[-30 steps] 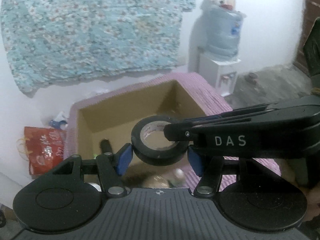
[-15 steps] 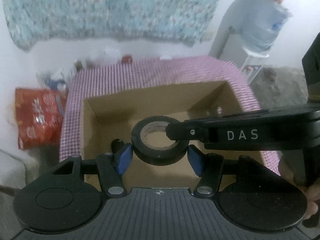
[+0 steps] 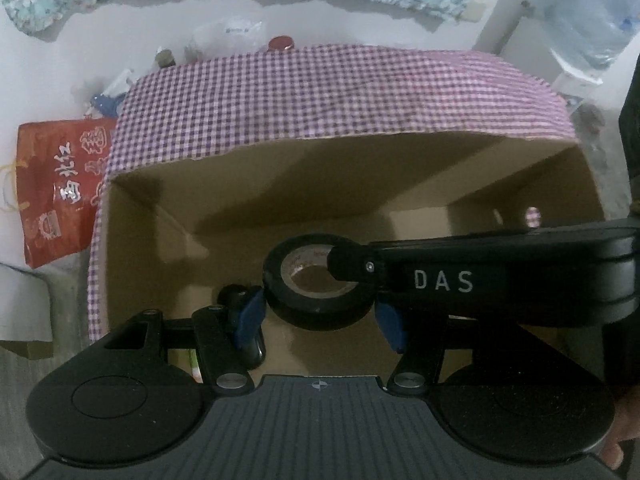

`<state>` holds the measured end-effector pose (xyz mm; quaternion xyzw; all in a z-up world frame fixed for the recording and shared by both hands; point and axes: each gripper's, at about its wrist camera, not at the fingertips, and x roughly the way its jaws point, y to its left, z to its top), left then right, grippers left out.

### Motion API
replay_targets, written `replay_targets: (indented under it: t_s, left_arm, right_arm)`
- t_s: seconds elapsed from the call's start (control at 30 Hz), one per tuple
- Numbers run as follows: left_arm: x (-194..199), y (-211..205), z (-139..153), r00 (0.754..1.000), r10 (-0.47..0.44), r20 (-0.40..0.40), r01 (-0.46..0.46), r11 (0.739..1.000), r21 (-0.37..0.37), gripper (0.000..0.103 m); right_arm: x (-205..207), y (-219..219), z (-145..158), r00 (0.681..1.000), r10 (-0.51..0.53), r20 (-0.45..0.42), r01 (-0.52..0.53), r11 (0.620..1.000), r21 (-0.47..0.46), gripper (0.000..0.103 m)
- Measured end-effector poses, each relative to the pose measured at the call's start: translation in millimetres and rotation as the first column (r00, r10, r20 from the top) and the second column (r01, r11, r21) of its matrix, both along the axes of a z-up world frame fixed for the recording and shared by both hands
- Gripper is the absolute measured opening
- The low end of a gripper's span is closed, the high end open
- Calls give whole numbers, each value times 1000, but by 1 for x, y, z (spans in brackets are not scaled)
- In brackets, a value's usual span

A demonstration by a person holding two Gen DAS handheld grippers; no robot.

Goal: Organize rigid objects
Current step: 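Lift the black tape roll with the right gripper and carry it over the box, then open the right gripper to drop the tape roll into the box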

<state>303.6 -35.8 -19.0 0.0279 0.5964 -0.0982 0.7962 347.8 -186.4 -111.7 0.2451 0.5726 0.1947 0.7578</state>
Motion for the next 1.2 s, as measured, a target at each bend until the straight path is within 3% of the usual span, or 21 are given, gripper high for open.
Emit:
replay_targets:
  t_s: [0.33,0.53,0.7,0.87,1.07,1.2]
  left_arm:
    - [12,3,-23,998,55,-35,-53,998,46,60]
    - [6,-1,-14,999,42,-15,-42,999,33,60]
    - [-9,-7,9,999,30,21,-30,1000,-3,60]
    - [-39,-6,49,995,8,97,-4,999,-43,60]
    - [-96,0,102,973,-22,230,44,995,-90,60]
    - [-143,10,122,955,-5,297,49,989,-141,60]
  right_arm:
    - [16,18,-34,1000,-12,-12,12,1000,-4,25]
    - [8,15,-28,999,-38,7,38,999,19,26]
    - [-5,-2,2,997,-64,44,62,997,53,26]
    - [-40,-28,56,989,-72,129,58,992,111,27]
    - [-115,-58,121,956,-72,283,29,988,153,27]
    - [-166,-69,148,927,-91,363,28,984,175,27]
